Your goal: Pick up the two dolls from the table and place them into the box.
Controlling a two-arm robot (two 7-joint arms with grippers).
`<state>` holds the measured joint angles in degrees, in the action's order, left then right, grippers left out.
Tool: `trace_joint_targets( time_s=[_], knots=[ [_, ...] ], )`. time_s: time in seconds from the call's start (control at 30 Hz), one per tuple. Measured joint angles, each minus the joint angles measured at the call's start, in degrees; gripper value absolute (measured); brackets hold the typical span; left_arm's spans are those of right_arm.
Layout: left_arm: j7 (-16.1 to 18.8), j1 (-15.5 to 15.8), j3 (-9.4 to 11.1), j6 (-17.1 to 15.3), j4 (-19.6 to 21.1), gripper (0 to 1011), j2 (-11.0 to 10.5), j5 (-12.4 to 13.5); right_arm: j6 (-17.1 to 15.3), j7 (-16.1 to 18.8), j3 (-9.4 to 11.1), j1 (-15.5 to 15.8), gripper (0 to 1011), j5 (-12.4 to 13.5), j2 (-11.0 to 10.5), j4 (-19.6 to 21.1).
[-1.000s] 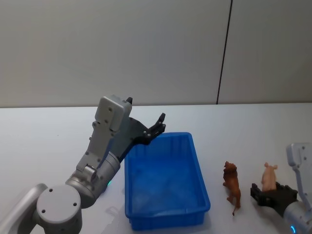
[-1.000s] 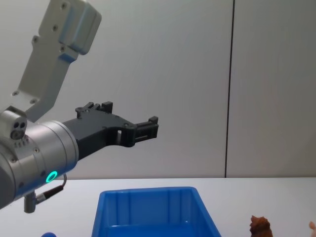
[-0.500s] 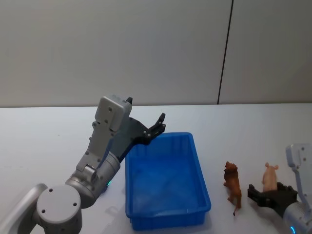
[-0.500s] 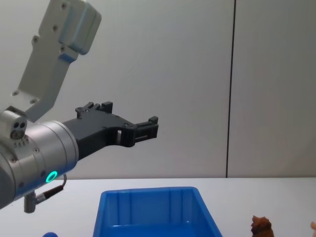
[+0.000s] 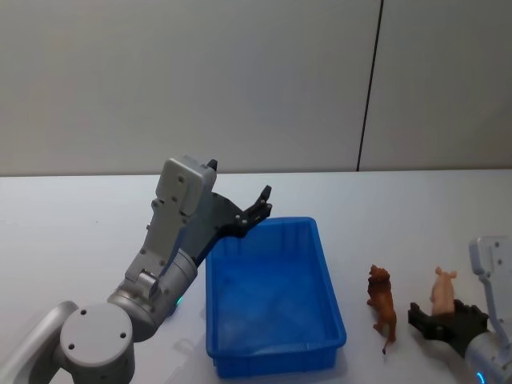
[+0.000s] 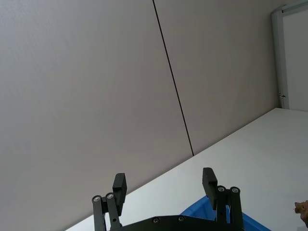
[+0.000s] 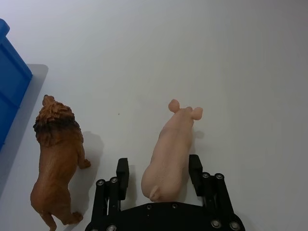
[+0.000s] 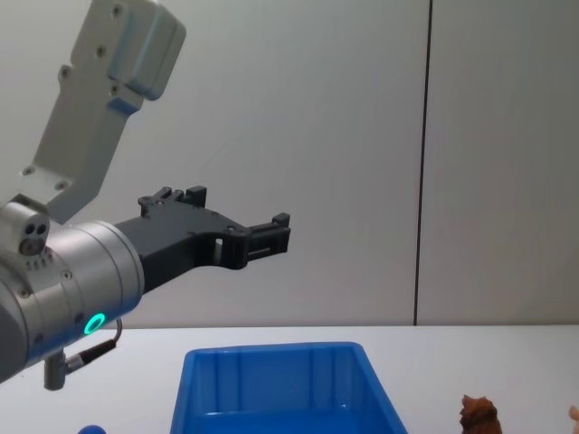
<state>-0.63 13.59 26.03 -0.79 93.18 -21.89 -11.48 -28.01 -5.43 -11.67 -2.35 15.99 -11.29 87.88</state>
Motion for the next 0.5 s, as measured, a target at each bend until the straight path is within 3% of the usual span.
trace_joint_targets(
  time_s=[0.17, 0.3, 0.43, 0.5],
  knots=[
    [0.0, 0.0, 0.0, 0.0, 0.0, 1001, 0.0, 0.0, 0.0, 0.0, 0.0, 0.0, 667, -0.01, 0.0, 0.0],
    [0.0, 0.0, 0.0, 0.0, 0.0, 1001, 0.0, 0.0, 0.0, 0.0, 0.0, 0.0, 497, -0.01, 0.0, 0.0],
    [0.0, 0.0, 0.0, 0.0, 0.0, 1001, 0.0, 0.0, 0.0, 0.0, 0.0, 0.0, 387, -0.01, 0.0, 0.0],
    [0.0, 0.0, 0.0, 0.0, 0.0, 1001, 0.0, 0.0, 0.0, 0.0, 0.0, 0.0, 379, -0.01, 0.0, 0.0]
  ],
)
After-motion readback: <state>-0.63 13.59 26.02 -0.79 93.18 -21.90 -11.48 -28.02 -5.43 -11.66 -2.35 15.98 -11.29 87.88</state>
